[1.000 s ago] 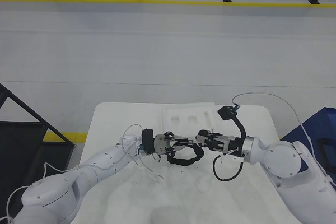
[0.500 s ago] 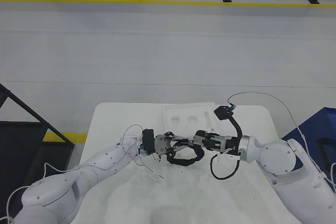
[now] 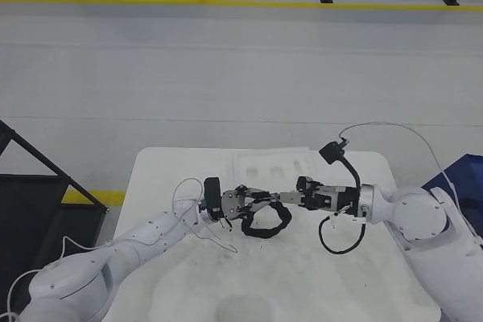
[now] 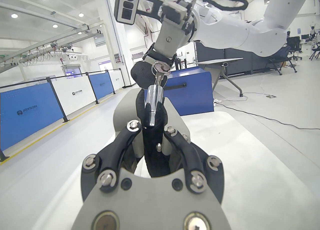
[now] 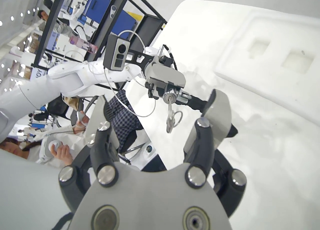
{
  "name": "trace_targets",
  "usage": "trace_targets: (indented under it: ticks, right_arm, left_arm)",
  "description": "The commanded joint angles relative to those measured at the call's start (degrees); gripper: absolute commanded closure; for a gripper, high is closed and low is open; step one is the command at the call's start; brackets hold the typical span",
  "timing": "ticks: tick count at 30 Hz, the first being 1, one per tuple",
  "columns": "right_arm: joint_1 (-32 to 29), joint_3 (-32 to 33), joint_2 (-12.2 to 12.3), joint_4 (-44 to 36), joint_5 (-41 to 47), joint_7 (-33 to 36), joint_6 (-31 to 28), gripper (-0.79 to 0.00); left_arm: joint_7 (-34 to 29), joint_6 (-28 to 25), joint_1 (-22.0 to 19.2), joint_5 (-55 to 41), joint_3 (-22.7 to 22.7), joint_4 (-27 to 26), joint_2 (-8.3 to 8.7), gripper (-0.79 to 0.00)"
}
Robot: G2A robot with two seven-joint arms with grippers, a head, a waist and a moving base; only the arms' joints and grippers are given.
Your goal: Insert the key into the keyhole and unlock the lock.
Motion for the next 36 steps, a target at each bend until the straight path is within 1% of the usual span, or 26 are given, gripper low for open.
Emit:
trace_targets:
  ticks: [1, 3, 7, 9, 12, 14, 15, 21, 29, 31, 33, 36]
  right_arm:
    - [0.6, 0.1, 0.2, 1.0, 0.0, 2.0, -5.4, -0.785]
    - [0.8, 0.1, 0.3, 1.9, -0.5, 3.5, -9.5, -0.785]
    - [0.4, 0.4, 0.6, 2.2, -1.6, 4.2, -13.8, -0.785]
    - [-0.3, 0.3, 0.8, 1.6, -3.7, 3.8, -16.2, -0.785]
    - [-2.1, 0.2, 1.0, 0.4, -6.6, 2.1, -17.9, -0.785]
    - [-3.0, 0.3, 1.0, 0.3, -7.3, 0.9, -18.5, -0.785]
    - [-3.5, 0.1, 1.0, 1.2, -6.0, 0.8, -17.9, -0.785]
    - [-3.5, 0.1, 1.0, 1.2, -6.0, 0.8, -17.9, -0.785]
    - [-3.5, 0.1, 1.0, 1.2, -6.0, 0.8, -17.9, -0.785]
    - [-3.3, 0.2, 1.2, 0.1, -10.5, 0.2, -18.3, -0.785]
    - [-3.0, 0.3, 1.3, -1.6, -15.8, -1.4, -22.0, -0.785]
    - [-3.6, 1.0, 1.4, -3.0, -24.4, -6.1, -27.8, -0.785]
  left_arm:
    - [-1.6, -1.6, 0.3, -2.5, -0.3, -1.2, 0.54, 0.0]
    - [-3.9, -3.9, 0.5, -5.1, -0.6, -2.8, 1.24, 0.0]
    - [-9.5, -9.5, 0.4, -8.3, -1.7, -4.6, 3.02, 0.0]
    - [-12.3, -12.3, 0.3, -9.2, -2.4, -5.8, 3.89, 0.0]
    - [-15.9, -15.9, 0.4, -10.0, -3.8, -7.3, 5.12, 0.0]
    - [-17.4, -17.4, 0.5, -9.8, -4.9, -8.0, 5.81, 0.0]
    - [-17.9, -17.9, 0.6, -9.5, -5.4, -8.3, 6.1, 0.0]
    - [-19.2, -19.2, 1.6, -7.0, -8.2, -10.0, 7.26, 0.0]
    - [-19.2, -19.2, 3.1, -2.5, -10.9, -10.5, 7.96, 0.0]
    - [-19.5, -19.5, 3.4, -2.1, -11.5, -10.7, 8.02, 0.0]
    - [-19.8, -19.8, 3.7, -2.0, -12.2, -10.9, 8.04, 0.0]
    - [-20.3, -20.3, 4.0, -1.7, -13.2, -10.9, 8.02, 0.0]
